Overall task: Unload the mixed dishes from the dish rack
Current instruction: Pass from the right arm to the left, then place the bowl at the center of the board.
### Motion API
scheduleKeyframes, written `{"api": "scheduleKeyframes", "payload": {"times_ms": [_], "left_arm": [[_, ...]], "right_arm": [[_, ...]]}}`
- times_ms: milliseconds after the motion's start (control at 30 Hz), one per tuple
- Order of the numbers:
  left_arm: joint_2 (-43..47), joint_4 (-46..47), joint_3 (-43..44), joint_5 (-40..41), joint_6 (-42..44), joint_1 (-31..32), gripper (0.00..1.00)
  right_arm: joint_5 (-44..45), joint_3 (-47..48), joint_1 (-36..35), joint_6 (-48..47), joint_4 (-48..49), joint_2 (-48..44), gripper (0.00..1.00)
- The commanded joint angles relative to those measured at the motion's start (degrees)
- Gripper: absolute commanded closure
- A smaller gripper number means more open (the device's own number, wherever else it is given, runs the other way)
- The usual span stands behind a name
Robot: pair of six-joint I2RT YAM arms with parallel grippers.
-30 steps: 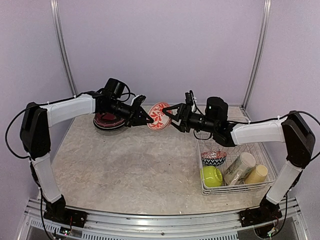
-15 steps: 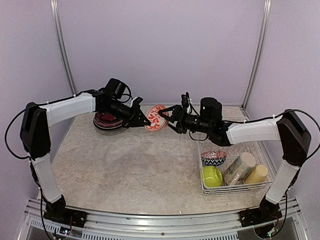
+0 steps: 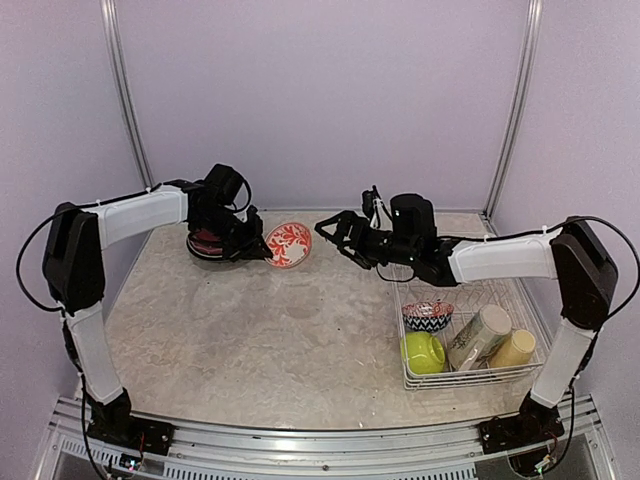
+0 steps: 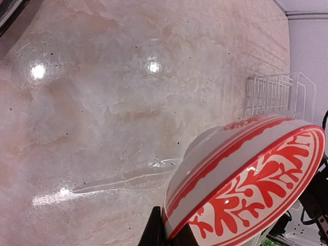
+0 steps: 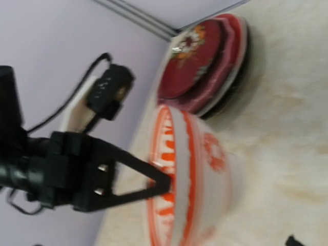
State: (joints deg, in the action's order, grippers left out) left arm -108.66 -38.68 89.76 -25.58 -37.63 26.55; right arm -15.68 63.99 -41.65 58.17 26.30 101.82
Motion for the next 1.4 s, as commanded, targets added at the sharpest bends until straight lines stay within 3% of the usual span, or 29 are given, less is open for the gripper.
{"api": "scheduleKeyframes", "payload": {"times_ms": [0, 367, 533, 700, 833, 933, 1000, 1100, 1200, 1367], "left_arm": [[-1.18, -1.8, 1.93, 5.48, -0.14, -0.88, 1.0], [-12.66, -9.96, 10.7, 11.33, 3.82, -4.25, 1.0], [-15.88, -10.93, 12.04, 11.26, 4.53, -5.43, 1.0], [-17.29, -12.15, 13.34, 10.77, 5.33, -6.41, 1.0], [-17.72, -12.93, 14.06, 10.26, 5.99, -6.7, 0.87], [-16.81, -13.1, 14.09, 10.14, 6.91, -6.73, 0.69], [-15.48, -13.05, 14.04, 10.16, 7.39, -6.79, 0.55], [-12.87, -12.95, 14.04, 10.0, 8.1, -6.88, 0.43], [-9.74, -13.33, 14.32, 10.05, 8.77, -7.03, 0.33], [-1.01, -15.07, 17.23, 7.73, 8.24, -6.27, 0.25]], "right_arm": [[5.93, 1.07, 0.98, -8.73, -11.16, -5.8, 0.0], [23.7, 1.27, 0.94, -24.47, -40.64, -20.15, 0.0], [35.16, 1.62, 0.99, -27.06, -56.13, -25.37, 0.0], [36.82, 2.29, 1.84, -28.59, -68.65, -26.38, 0.0], [34.8, 1.98, 2.66, -28.25, -74.32, -27.58, 0.01], [28.88, 1.46, 3.54, -29.93, -75.15, -27.8, 0.02], [30.49, 2.18, 4.24, -29.47, -78.17, -26.13, 0.02], [29.06, 2.35, 6.85, -29.4, -80.56, -22.63, 0.03], [26.05, 1.57, 9.72, -29.55, -79.93, -20.35, 0.07], [17.17, 2.26, 15.01, -31.67, -79.41, -16.9, 0.18]]}}
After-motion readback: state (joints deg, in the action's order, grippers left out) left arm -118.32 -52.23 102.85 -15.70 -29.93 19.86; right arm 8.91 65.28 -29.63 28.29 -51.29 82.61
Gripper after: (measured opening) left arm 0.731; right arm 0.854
